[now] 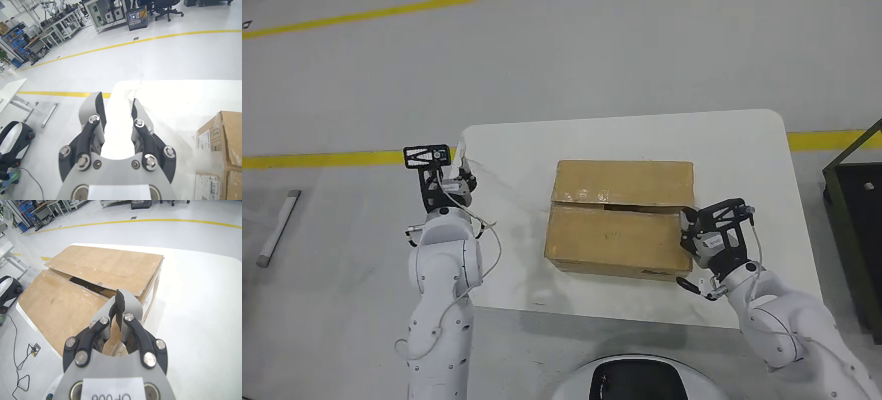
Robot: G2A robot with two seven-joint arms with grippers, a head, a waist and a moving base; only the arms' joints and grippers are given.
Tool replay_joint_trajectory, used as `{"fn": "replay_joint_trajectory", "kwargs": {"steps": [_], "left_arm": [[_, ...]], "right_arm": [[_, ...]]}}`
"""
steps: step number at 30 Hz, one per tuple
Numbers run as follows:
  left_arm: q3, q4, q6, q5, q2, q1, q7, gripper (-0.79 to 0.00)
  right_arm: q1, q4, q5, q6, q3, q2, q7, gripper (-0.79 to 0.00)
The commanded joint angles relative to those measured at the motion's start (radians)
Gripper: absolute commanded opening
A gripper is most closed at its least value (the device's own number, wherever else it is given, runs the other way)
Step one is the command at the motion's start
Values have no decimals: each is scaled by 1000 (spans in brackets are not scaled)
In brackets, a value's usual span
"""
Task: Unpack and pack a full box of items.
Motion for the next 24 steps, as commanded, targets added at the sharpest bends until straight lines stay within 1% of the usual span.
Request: {"fn": "replay_joint_trajectory", "kwargs": {"steps": [1,8,20,24], "left_arm": [[-12,3,5,6,1,0,0,0],[-60,9,17,22,5,7,-3,0],[-109,-10,31,-66,4,1,-4,0],[-126,-20,24,-67,6,-6,-9,0]], "right_arm": [[-1,-1,0,0,0,1,0,-785],[-4,-4,4,5,0,2,-1,-785],[1,8,15,22,-10,3,2,-785],[5,9,18,31,-12,3,4,-785]]}}
